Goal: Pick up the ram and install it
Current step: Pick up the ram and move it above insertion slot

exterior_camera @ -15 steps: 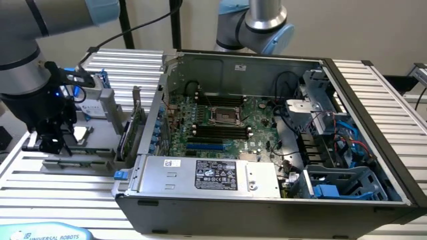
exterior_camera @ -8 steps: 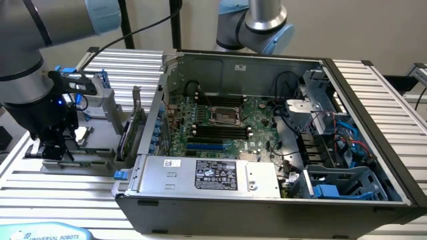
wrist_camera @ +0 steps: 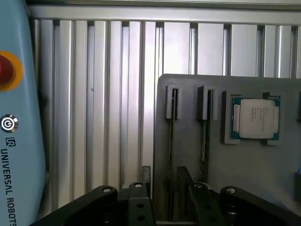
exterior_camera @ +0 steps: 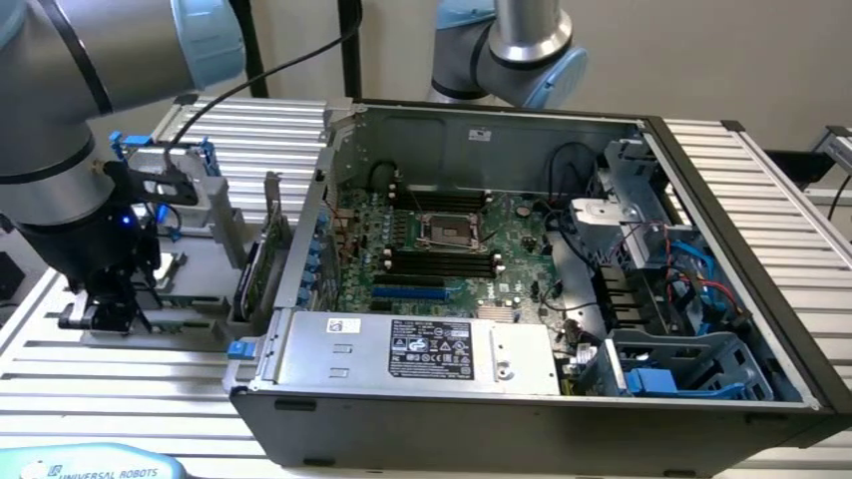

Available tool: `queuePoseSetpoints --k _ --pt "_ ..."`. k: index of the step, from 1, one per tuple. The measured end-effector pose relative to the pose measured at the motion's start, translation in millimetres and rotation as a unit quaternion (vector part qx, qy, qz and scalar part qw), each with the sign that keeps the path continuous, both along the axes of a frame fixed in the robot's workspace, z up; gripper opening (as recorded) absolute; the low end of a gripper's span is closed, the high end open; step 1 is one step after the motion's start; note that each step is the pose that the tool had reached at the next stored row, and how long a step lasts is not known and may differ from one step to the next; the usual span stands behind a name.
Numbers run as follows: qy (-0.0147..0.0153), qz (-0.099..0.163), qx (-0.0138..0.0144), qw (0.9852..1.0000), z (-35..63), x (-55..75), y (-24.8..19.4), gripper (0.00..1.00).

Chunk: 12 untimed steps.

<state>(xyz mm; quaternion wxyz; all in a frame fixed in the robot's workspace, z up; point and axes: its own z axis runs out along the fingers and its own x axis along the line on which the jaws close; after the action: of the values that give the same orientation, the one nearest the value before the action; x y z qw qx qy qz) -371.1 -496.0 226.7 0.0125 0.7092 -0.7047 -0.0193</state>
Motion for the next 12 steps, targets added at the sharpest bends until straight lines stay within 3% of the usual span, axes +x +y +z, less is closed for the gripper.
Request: queuePoseSetpoints --k 6,12 --pt "-0.0003 0.0 0.0001 1.0 -10.0 0.5 0.3 0.36" --pt "-0.0003 0.0 0.0 1.0 -11.5 0.4 8.0 0.36"
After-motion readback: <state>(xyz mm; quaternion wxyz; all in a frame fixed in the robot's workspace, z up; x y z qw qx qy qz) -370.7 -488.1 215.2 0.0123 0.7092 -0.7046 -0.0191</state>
